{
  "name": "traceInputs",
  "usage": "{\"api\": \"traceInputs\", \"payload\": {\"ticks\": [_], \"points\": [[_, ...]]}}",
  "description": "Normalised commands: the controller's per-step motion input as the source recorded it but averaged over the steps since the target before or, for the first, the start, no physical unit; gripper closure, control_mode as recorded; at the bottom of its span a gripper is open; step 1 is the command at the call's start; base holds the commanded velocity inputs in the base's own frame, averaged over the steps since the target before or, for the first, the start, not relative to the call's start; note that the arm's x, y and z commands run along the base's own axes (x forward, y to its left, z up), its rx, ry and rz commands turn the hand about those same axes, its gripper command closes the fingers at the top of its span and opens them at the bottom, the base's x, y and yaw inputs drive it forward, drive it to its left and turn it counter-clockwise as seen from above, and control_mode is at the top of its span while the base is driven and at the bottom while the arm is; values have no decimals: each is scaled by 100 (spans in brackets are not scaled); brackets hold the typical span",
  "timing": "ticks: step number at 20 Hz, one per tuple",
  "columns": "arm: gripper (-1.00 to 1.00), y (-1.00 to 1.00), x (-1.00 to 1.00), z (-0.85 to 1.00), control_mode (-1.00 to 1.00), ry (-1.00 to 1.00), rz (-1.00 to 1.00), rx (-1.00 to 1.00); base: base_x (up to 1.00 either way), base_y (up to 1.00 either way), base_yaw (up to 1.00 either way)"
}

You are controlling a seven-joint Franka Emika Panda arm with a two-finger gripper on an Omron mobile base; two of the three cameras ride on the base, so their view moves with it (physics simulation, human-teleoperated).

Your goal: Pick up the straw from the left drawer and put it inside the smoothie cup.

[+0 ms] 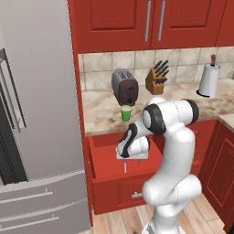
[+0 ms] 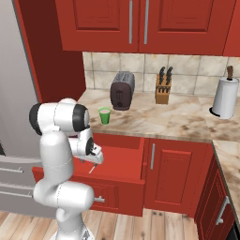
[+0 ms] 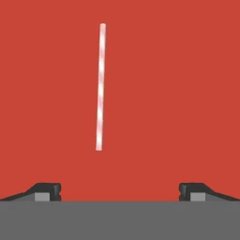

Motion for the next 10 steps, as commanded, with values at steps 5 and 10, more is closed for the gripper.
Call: {"api": "traceInputs", "payload": {"ticks": [5, 10], "points": [[-100, 9, 13, -18, -100, 2, 0, 0, 0, 0, 0], [-100, 5, 17, -25, -100, 1, 0, -1, 0, 0, 0]]}}
